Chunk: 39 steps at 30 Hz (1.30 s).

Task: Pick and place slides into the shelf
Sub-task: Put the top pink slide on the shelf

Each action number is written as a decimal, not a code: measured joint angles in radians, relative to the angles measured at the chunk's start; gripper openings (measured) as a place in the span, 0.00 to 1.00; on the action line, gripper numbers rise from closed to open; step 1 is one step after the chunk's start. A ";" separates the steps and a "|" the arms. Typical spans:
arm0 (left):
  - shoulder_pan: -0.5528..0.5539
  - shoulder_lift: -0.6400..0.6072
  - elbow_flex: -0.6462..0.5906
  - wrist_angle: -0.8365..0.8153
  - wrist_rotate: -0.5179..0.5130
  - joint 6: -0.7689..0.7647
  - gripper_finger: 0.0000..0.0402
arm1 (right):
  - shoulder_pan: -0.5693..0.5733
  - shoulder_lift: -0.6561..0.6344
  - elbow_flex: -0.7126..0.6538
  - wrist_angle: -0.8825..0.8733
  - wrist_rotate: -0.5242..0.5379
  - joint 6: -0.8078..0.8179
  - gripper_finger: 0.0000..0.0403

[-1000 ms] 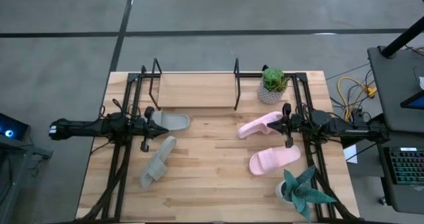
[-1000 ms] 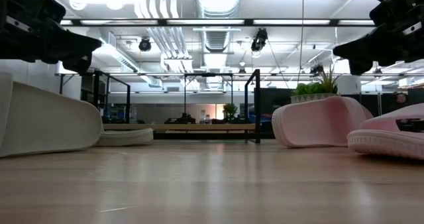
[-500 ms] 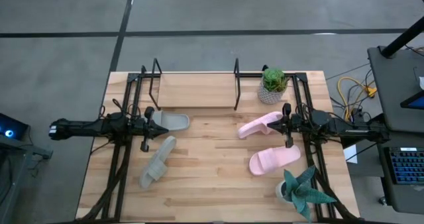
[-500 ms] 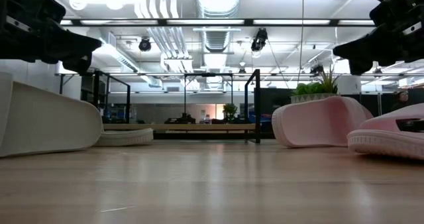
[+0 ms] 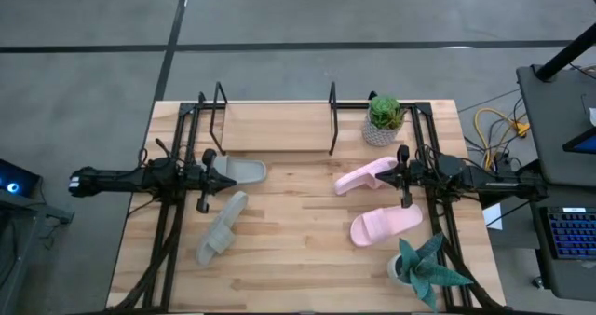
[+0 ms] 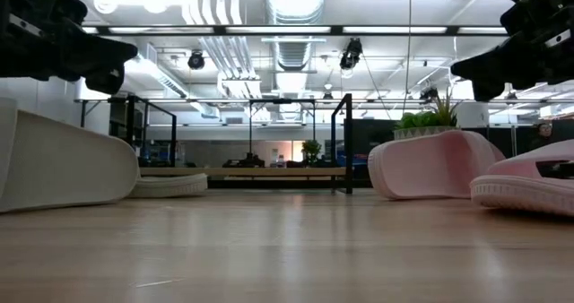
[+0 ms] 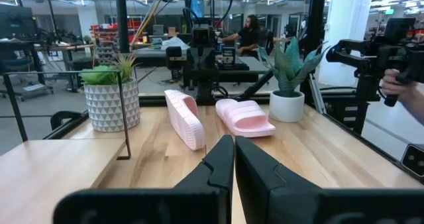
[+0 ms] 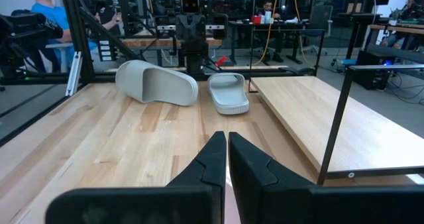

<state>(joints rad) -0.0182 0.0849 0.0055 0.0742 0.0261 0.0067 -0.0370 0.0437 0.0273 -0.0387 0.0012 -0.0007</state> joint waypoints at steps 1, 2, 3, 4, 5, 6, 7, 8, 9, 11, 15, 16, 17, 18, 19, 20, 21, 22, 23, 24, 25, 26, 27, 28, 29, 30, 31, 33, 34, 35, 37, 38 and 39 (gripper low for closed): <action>0.000 0.000 0.000 0.002 0.000 0.000 0.00 | 0.000 0.000 0.000 0.000 0.000 0.000 0.02; 0.000 0.000 0.000 0.010 0.000 0.000 0.00 | 0.000 0.000 0.000 0.000 0.000 0.001 0.02; 0.000 0.000 0.000 0.023 0.000 0.000 0.00 | 0.000 0.000 0.000 0.002 0.000 0.005 0.02; 0.000 0.000 0.000 0.042 0.000 0.000 0.00 | 0.000 0.000 0.000 0.009 0.000 0.007 0.02; 0.000 0.000 0.000 0.055 0.000 0.000 0.00 | 0.000 0.000 0.000 0.020 0.000 0.003 0.02; 0.000 0.000 0.000 0.061 0.000 0.000 0.00 | 0.000 0.000 0.000 0.032 0.000 0.000 0.02; 0.000 0.000 0.000 0.061 0.000 0.000 0.00 | 0.000 0.000 0.000 0.047 0.000 -0.003 0.02; 0.000 0.000 0.000 0.068 -0.001 0.000 0.00 | 0.000 0.002 0.000 0.064 0.000 -0.004 0.02; 0.000 0.000 0.000 0.086 -0.002 0.000 0.00 | 0.000 0.003 0.000 0.084 0.000 -0.004 0.02; 0.000 0.000 0.000 0.110 -0.002 0.000 0.00 | 0.000 0.003 0.000 0.117 0.000 0.004 0.02; 0.000 0.001 0.000 0.179 -0.007 0.008 0.00 | 0.000 0.005 0.000 0.173 0.000 0.046 0.02; 0.000 0.004 0.000 0.213 -0.009 0.007 0.00 | 0.000 0.005 0.000 0.181 0.000 0.049 0.02; 0.000 0.010 0.000 0.235 -0.010 0.000 0.00 | 0.000 0.005 0.000 0.186 0.000 0.048 0.02; 0.000 0.015 0.000 0.240 -0.010 -0.001 0.00 | 0.000 0.005 0.000 0.187 0.000 0.048 0.02; 0.000 0.020 0.000 0.242 -0.010 -0.001 0.01 | 0.000 0.005 0.000 0.187 0.000 0.047 0.03; 0.000 0.028 0.000 0.249 -0.009 0.000 0.03 | 0.000 0.006 0.000 0.187 0.000 0.045 0.04; 0.000 0.037 0.000 0.254 -0.010 0.002 0.05 | 0.000 0.006 0.000 0.187 0.000 0.037 0.05; 0.000 0.048 0.000 0.257 -0.010 0.009 0.08 | 0.000 0.006 0.000 0.187 -0.001 0.023 0.07; 0.000 0.057 0.000 0.259 -0.011 0.027 0.11 | 0.000 0.006 0.000 0.187 0.000 0.005 0.10; 0.000 0.067 0.000 0.265 -0.011 0.052 0.14 | 0.000 0.006 0.000 0.187 0.000 -0.008 0.13; 0.000 0.076 0.000 0.275 -0.011 0.077 0.17 | 0.000 0.006 0.000 0.186 0.000 -0.019 0.16; 0.000 0.086 0.000 0.284 -0.011 0.101 0.20 | 0.000 0.006 0.000 0.187 0.000 -0.028 0.19; 0.000 0.095 0.000 0.296 -0.011 0.121 0.23 | 0.000 0.006 0.000 0.188 0.000 -0.038 0.23; 0.000 0.103 0.000 0.311 -0.011 0.132 0.26 | 0.000 0.005 0.000 0.192 0.001 -0.048 0.26; 0.000 0.110 0.001 0.329 -0.011 0.134 0.29 | 0.000 0.005 0.000 0.198 0.002 -0.050 0.29; 0.000 0.115 0.003 0.343 -0.011 0.135 0.31 | 0.000 0.005 0.000 0.208 0.001 -0.046 0.31; 0.000 0.120 0.004 0.348 -0.011 0.135 0.33 | 0.000 0.005 0.001 0.215 0.001 -0.029 0.33; 0.000 0.127 0.005 0.352 -0.011 0.135 0.35 | 0.000 0.007 0.025 0.187 0.001 0.020 0.37; 0.000 0.132 0.005 0.365 -0.011 0.135 0.36 | 0.000 0.009 0.045 0.161 0.001 0.037 0.38; 0.000 0.135 0.005 0.377 -0.011 0.136 0.37 | 0.000 0.014 0.070 0.137 0.001 0.049 0.40; 0.000 0.135 0.005 0.375 -0.012 0.136 0.37 | 0.000 0.034 0.122 0.092 0.002 0.072 0.42; 0.000 0.134 0.005 0.373 -0.012 0.136 0.38 | 0.000 0.049 0.152 0.062 0.002 0.076 0.44; 0.000 0.134 0.005 0.374 -0.012 0.136 0.38 | 0.000 0.065 0.182 0.033 0.003 0.074 0.45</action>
<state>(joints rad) -0.0179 0.2192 0.0109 0.4482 0.0139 0.1429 -0.0372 0.1089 0.2095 -0.0054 0.0038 0.0729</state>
